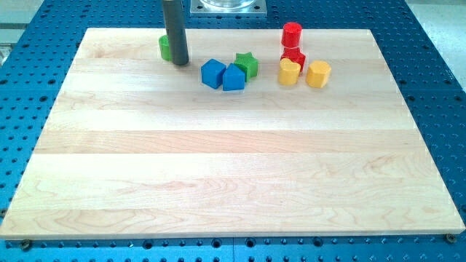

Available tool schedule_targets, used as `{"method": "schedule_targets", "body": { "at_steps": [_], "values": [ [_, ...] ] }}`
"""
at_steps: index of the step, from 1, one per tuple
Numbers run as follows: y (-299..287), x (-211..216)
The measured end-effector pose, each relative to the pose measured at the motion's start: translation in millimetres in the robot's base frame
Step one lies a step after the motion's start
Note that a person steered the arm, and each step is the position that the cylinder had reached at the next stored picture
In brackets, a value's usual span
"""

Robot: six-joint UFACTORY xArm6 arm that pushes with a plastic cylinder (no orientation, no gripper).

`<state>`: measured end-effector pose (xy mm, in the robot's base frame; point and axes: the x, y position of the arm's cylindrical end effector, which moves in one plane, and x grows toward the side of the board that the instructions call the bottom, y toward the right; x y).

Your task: Slide the green circle to the top left corner

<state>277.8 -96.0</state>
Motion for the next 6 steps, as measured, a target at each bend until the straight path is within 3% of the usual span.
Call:
{"method": "schedule_targets", "body": {
  "at_steps": [2, 3, 4, 6],
  "values": [
    [-10, -20],
    [17, -28],
    [-45, -33],
    [-105, -42]
  ]
}}
